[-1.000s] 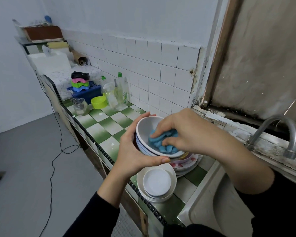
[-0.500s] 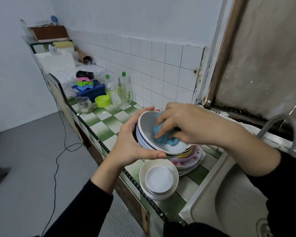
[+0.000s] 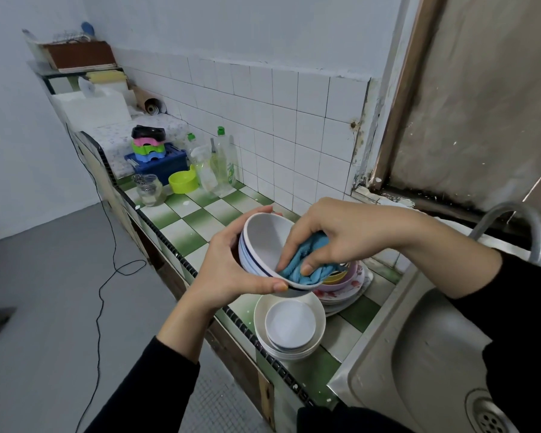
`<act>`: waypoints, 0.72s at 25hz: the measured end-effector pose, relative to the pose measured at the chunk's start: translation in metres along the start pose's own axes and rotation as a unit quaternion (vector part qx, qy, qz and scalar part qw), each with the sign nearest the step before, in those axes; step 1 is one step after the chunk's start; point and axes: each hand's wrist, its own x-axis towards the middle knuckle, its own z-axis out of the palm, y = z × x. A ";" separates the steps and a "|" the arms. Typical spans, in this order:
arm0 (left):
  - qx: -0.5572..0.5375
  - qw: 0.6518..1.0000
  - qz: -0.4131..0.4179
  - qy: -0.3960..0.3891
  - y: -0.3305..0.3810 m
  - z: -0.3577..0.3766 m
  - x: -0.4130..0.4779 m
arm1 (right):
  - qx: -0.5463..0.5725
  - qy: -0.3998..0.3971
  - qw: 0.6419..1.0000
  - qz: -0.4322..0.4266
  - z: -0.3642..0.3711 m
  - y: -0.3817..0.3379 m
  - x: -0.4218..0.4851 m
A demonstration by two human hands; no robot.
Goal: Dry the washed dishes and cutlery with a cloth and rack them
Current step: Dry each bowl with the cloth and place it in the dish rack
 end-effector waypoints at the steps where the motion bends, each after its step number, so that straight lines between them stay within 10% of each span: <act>1: 0.005 1.000 -0.002 0.001 -0.001 0.001 -0.001 | 0.010 0.013 1.000 0.009 0.004 0.002 0.001; 10: 0.016 1.000 -0.013 0.021 -0.014 -0.005 -0.010 | -0.010 0.071 0.995 0.073 0.035 0.001 0.020; 13: -0.018 0.999 -0.037 0.020 -0.017 -0.009 -0.006 | -0.065 0.229 0.966 0.105 0.043 -0.005 0.033; 18: -0.076 0.996 -0.056 -0.004 -0.023 -0.020 -0.007 | 0.276 0.345 0.894 0.074 0.068 -0.021 0.053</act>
